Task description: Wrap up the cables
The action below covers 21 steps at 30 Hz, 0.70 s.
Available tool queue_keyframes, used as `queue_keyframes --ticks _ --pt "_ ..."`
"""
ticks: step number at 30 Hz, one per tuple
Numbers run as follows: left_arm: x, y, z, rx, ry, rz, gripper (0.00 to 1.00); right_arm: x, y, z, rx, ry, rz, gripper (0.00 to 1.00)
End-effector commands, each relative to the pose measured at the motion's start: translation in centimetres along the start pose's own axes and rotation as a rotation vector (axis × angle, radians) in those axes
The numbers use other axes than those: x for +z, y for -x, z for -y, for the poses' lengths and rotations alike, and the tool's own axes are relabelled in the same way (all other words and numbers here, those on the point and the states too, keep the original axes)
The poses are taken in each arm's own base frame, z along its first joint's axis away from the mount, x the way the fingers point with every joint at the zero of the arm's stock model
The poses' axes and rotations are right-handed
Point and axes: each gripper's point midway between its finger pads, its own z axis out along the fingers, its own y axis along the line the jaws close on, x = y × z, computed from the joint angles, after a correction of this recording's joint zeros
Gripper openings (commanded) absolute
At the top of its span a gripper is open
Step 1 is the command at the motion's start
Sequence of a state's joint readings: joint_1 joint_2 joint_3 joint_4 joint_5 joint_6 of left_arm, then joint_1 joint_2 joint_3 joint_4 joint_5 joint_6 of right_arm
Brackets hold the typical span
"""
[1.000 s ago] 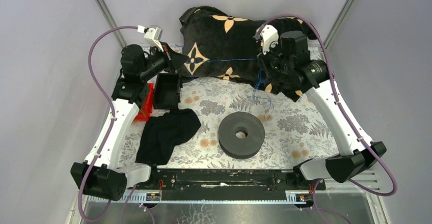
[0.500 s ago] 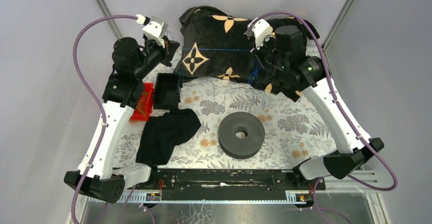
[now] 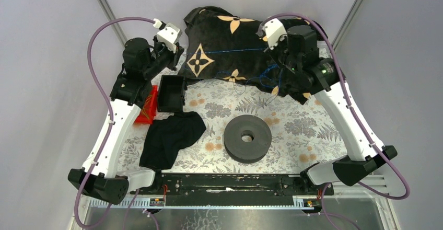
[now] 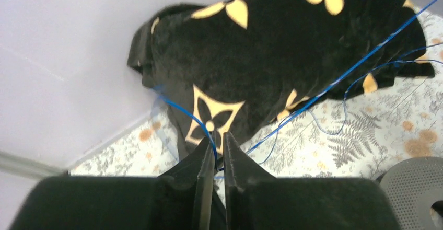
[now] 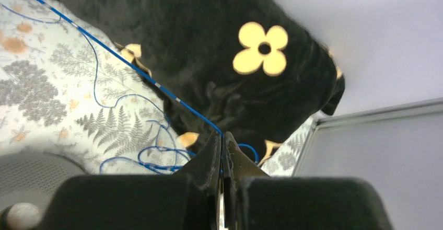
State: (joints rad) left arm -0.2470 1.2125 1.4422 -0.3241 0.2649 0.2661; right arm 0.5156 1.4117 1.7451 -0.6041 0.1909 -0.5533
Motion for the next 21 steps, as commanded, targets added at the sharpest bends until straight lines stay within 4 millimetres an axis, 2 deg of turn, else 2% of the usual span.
queue_keyframes --ticks 1,3,5,8,11,13,16,18,21 --pt "0.1 -5.2 -0.5 -0.097 0.003 -0.145 0.25 -3.7 -2.7 0.3 0.150 0.083 -0.110 0.00" --pt "1.4 -6.2 1.7 -0.209 -0.102 -0.156 0.42 -3.6 -2.0 -2.7 0.205 0.234 -0.074 0.00" --pt "2.1 -6.5 3.2 -0.288 -0.178 -0.164 0.58 -3.5 -1.5 -4.5 0.251 0.327 -0.063 0.00" --pt "2.1 -6.2 5.3 -0.337 -0.288 -0.138 0.74 -3.2 -1.4 -5.9 0.290 0.393 -0.073 0.00" --pt "0.9 -5.8 7.6 -0.320 -0.421 -0.098 0.87 -3.2 -1.0 -6.2 0.318 0.422 -0.079 0.00" --pt "0.0 -5.5 8.7 -0.298 -0.476 -0.071 0.91 -3.4 -0.3 -6.0 0.342 0.431 -0.071 0.00" --pt "-1.5 -5.5 10.4 -0.272 -0.562 -0.024 0.93 -3.6 0.9 -5.3 0.384 0.432 -0.051 0.00" --pt "-2.6 -5.7 12.4 -0.267 -0.656 -0.011 0.90 -3.9 1.9 -4.9 0.422 0.451 -0.024 0.00" --pt "-3.1 -6.5 15.7 -0.234 -0.764 -0.025 0.84 -4.6 3.9 -4.4 0.482 0.490 0.038 0.00"
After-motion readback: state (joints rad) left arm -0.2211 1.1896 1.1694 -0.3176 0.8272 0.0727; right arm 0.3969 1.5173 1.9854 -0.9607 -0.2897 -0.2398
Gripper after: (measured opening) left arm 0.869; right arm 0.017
